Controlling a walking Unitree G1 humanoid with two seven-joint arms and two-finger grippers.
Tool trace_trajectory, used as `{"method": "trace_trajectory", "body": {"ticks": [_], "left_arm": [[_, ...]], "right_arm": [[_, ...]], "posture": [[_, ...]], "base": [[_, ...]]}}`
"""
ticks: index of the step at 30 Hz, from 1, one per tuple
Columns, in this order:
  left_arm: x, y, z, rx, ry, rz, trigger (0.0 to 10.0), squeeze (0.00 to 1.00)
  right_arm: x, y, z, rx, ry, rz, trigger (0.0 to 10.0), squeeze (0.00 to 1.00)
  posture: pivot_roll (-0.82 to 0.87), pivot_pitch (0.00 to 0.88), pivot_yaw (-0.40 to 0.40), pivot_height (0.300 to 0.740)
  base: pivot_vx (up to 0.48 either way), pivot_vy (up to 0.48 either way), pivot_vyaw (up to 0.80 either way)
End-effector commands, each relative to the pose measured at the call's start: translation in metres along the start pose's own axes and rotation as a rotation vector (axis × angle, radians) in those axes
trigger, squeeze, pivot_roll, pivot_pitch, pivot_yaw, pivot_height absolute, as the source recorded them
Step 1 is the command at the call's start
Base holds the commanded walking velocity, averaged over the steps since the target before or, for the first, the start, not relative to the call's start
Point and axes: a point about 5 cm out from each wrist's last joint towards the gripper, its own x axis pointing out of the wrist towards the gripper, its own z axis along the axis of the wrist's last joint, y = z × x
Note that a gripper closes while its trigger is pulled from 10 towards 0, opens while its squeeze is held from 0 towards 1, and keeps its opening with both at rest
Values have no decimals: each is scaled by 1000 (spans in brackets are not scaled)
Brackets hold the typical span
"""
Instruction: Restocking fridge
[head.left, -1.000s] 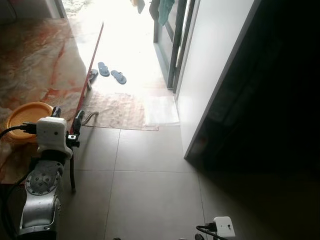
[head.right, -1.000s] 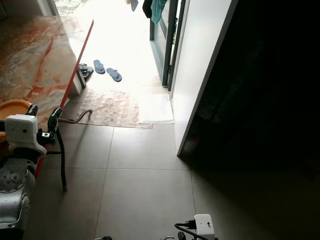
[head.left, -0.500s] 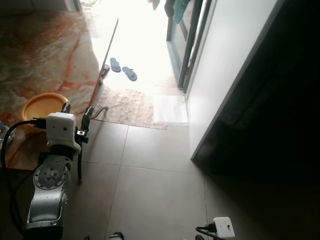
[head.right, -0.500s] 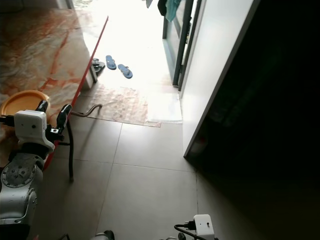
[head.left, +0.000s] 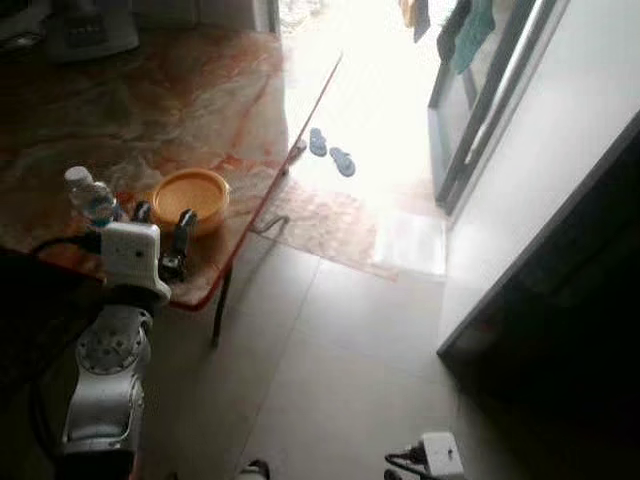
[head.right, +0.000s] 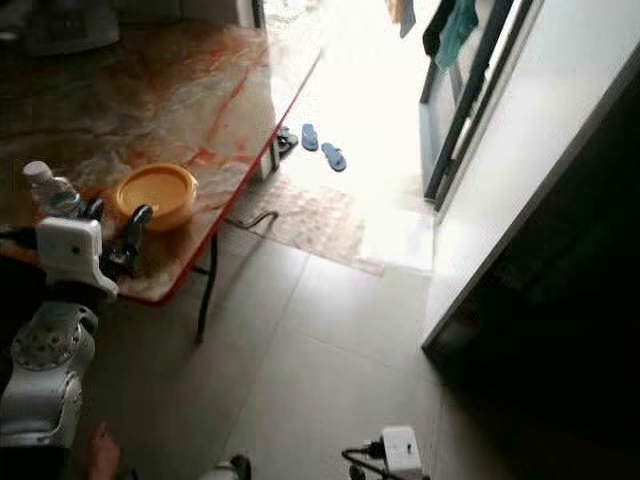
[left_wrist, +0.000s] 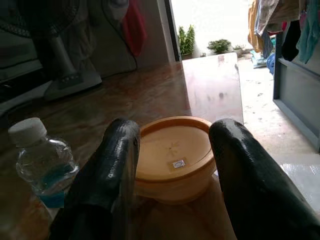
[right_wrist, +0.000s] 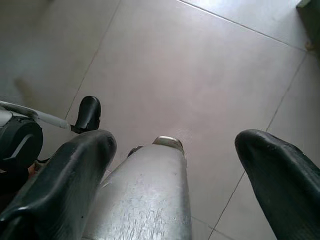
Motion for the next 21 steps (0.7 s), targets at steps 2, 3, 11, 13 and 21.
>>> {"method": "trace_trajectory", "body": {"ticks": [2, 3, 11, 13, 21], "left_arm": [[3, -3, 3, -13, -13, -4, 10000, 0], [4, -4, 4, -16, -17, -4, 10000, 0], [6, -7, 10, -34, -38, 2, 10000, 0], [4, -8, 9, -94, -32, 36, 10000, 0], [3, -6, 10, -209, -26, 110, 10000, 0]], "right_arm": [[-4, -5, -11, 14, 30, -22, 10000, 0], [-4, -5, -11, 14, 29, -22, 10000, 0], [-3, -5, -8, 14, 29, -21, 10000, 0], [-3, -6, -8, 23, 39, -21, 10000, 0], [-2, -7, -6, 11, 39, -17, 10000, 0]], "posture": [[-49, 126, -36, 740], [-50, 130, -38, 740], [-41, 147, -47, 740], [-34, 156, -58, 740], [-23, 163, -72, 740]], "base": [[0, 0, 800], [0, 0, 800], [0, 0, 800], [0, 0, 0], [0, 0, 0]]}}
